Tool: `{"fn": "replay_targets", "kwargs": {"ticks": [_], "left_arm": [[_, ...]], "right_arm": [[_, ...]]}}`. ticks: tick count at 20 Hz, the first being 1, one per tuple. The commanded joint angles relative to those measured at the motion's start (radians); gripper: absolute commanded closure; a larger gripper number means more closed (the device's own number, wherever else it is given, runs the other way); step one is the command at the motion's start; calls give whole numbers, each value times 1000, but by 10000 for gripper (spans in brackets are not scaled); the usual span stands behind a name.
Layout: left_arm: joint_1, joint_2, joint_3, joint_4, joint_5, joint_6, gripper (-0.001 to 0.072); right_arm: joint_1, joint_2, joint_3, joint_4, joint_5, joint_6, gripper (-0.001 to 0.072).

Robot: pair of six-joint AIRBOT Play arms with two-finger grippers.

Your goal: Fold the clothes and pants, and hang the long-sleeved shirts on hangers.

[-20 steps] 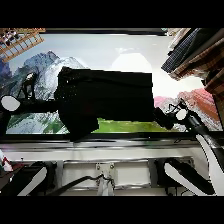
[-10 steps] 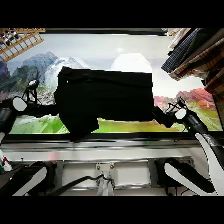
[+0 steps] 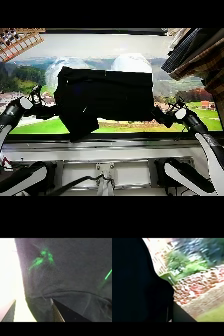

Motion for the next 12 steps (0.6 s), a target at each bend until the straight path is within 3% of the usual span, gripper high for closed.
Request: {"fn": "replay_targets", "kwargs": {"ticks": [1, 4, 8, 12], "left_arm": [[1, -30, 0, -16, 11, 9, 292], [1, -55, 0, -16, 9, 9, 293], [0, -78, -1, -36, 1, 12, 441], [-13, -79, 0, -87, 10, 69, 493]], "right_arm": [[0, 1, 1, 2, -5, -2, 687], [0, 1, 1, 2, -4, -2, 687], [0, 1, 1, 3, -1, -2, 687], [0, 1, 1, 6, -1, -2, 688]]}}
